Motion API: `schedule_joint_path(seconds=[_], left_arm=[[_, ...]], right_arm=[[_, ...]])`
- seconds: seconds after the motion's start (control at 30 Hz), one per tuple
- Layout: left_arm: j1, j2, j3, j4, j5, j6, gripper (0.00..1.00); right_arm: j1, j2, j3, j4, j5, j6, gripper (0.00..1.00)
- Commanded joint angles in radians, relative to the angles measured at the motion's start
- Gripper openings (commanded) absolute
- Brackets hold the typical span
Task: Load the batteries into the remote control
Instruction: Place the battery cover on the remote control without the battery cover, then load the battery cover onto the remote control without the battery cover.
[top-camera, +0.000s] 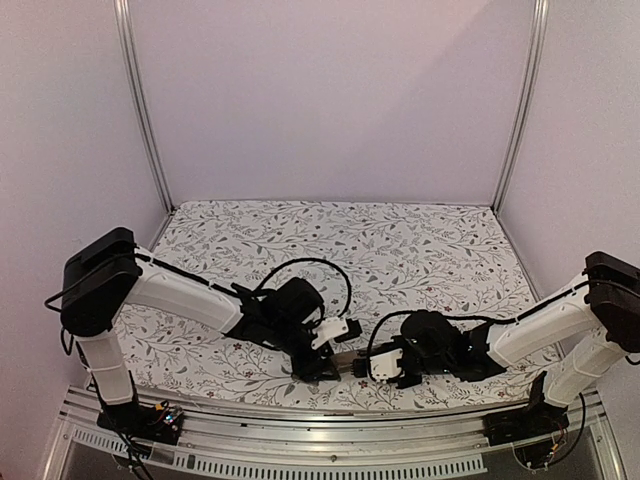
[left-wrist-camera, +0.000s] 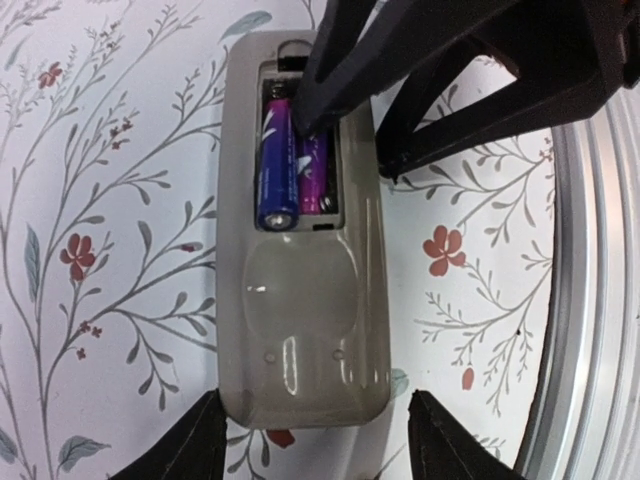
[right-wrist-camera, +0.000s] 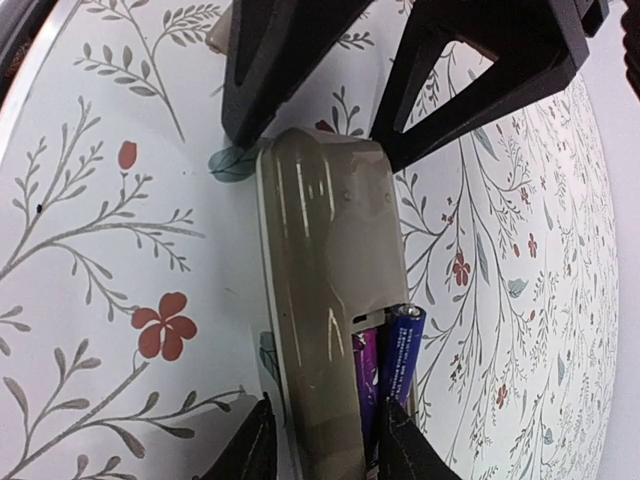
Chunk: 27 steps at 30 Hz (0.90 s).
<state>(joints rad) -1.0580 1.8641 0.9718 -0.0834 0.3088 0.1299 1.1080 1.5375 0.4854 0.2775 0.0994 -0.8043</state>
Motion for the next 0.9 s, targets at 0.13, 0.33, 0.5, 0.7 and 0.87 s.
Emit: schedule_joint_path(seconds=[0.13, 0.33, 0.5, 0.7, 0.87], left_arm=[[-0.031, -0.053, -0.099, 0.219, -0.038, 0.016, 0.6], [-0.034, -0.068, -0.134, 0.267, -0.025, 0.02, 0.62], [-0.056, -0.086, -0.164, 0.29, -0.05, 0.005, 0.63], [-0.109, -0.142, -0.299, 0.506, -0.175, -0.035, 0.67], [-0.136, -0.082, -0.311, 0.607, -0.249, -0.03, 0.67]], right_arm=[[-0.008, -0.047, 0.035, -0.048, -0.026, 0.029, 0.37], [-0.008, -0.127, 0.051, -0.031, -0.079, 0.042, 0.42], [-0.014, -0.194, 0.051, -0.034, -0.086, 0.113, 0.45], [-0.068, -0.315, 0.197, -0.25, 0.135, 0.813, 0.5], [-0.097, -0.259, 0.347, -0.586, 0.054, 1.287, 0.43]])
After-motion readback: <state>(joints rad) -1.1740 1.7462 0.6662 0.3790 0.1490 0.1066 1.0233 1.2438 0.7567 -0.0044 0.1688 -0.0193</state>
